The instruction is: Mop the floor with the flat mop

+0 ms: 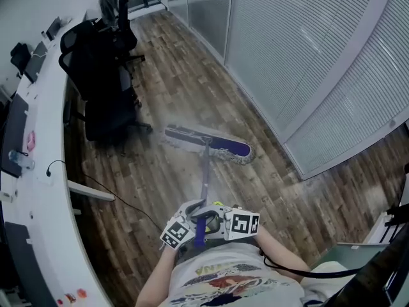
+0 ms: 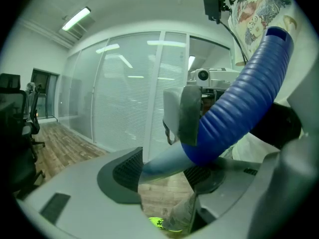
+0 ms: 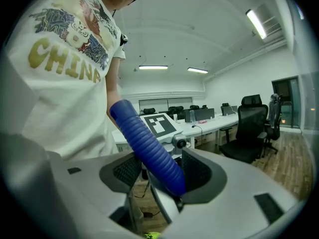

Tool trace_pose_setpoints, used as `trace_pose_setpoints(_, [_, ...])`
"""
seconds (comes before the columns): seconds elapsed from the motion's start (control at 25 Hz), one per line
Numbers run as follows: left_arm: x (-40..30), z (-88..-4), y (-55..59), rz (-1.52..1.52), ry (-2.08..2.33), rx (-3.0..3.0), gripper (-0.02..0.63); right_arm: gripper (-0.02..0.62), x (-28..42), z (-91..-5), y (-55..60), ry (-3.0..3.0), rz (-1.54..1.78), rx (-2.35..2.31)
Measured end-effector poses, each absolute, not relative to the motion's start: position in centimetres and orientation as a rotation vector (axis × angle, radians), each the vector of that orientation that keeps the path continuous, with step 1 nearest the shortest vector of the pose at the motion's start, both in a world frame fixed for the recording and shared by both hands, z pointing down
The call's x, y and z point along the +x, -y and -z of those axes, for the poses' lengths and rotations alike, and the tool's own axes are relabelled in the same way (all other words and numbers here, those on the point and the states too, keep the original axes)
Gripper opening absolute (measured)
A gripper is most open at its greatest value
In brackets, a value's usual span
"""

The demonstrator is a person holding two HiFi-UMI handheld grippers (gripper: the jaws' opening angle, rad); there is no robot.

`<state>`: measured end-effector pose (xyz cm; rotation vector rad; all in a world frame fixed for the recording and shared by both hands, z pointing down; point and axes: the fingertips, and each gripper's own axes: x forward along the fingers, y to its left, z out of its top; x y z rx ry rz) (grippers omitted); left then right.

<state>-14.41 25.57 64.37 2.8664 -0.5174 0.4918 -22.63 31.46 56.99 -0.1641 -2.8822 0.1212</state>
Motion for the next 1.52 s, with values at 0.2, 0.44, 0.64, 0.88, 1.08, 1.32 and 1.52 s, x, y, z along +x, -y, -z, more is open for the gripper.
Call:
trace_pose_setpoints(0.2, [-15.3, -64.3, -27.8, -0.461, 0.559, 2.852, 0.225, 0.236, -23.5, -57.1, -33.9, 2.866, -0.118, -0.217])
trace_pose_setpoints(0.44, [-15.2, -64.4, -27.5, -0.464, 0.566, 2.872, 0.225, 0.236, -23.3, -57.4, -33.8, 2.864, -0.115, -0.261])
trace_pose_setpoints(0.64, [-15.0, -65.5, -27.1, -0.513, 0.542, 2.882, 0.225, 0.238, -23.2, -58.4, -33.4, 2.844, -0.135, -0.279])
trace_pose_setpoints(0.88, [-14.6, -65.3, -22.8, -0.475, 0.561, 2.884, 0.225, 0.239, -22.8, -58.3, -29.2, 2.838, -0.119, -0.287])
trace_pose_setpoints(1.08, [-14.3, -65.1, -17.8, -0.482, 0.559, 2.884, 0.225, 0.239, -22.5, -58.1, -24.2, 2.846, -0.111, -0.293])
trace_pose_setpoints(1.32, [-13.4, -65.2, -10.1, -0.491, 0.570, 2.873, 0.229, 0.239, -21.6, -58.0, -16.5, 2.857, -0.106, -0.335])
trace_pose_setpoints(1.52, [-12.0, -64.2, -1.7, -0.461, 0.596, 2.848, 0.229, 0.239, -20.2, -57.0, -8.2, 2.879, -0.106, -0.372])
